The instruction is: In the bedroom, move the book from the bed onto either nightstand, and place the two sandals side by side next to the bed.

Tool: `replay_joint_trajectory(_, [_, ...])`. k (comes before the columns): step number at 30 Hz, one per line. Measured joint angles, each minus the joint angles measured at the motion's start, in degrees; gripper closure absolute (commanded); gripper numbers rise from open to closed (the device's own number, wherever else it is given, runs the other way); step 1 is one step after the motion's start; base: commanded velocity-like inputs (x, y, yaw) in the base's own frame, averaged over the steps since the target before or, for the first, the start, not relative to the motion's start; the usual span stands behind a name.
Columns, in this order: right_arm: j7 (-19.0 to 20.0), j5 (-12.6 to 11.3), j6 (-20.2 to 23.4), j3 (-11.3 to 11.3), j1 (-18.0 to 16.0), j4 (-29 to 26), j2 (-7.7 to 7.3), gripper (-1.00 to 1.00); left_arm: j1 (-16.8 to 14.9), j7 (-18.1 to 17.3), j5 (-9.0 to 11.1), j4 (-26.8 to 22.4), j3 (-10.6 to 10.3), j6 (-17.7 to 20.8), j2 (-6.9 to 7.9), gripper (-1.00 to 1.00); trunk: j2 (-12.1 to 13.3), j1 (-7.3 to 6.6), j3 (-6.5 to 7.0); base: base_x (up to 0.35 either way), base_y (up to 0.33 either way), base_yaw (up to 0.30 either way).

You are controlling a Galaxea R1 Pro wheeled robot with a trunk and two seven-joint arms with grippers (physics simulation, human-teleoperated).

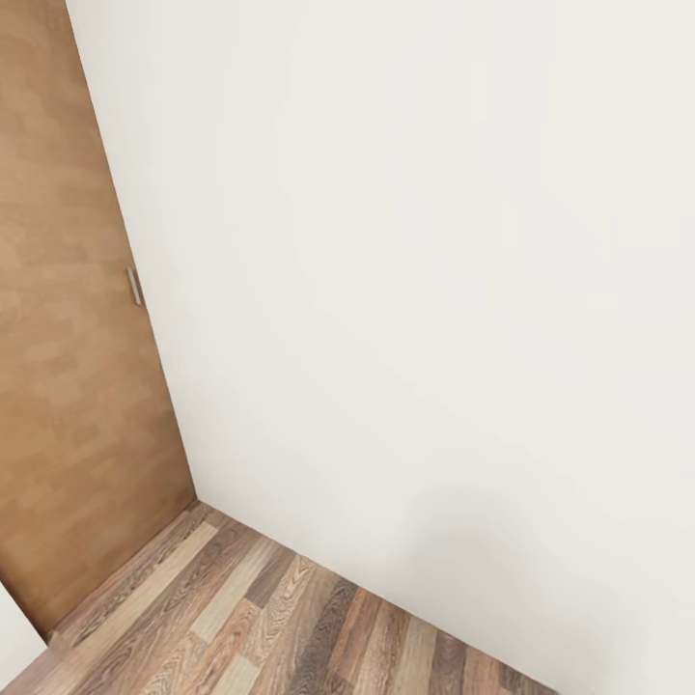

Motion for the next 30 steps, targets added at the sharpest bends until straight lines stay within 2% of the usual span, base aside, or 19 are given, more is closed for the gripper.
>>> replay_joint_trajectory(30, [0.0, 0.0, 0.0, 0.0, 0.0, 0.0, 0.00, -1.00, 0.0, 0.0, 0.0, 0.0, 0.0, 0.0, -0.02, -1.00, 0.0, 0.00, 0.00, 0.000, 0.000, -0.068])
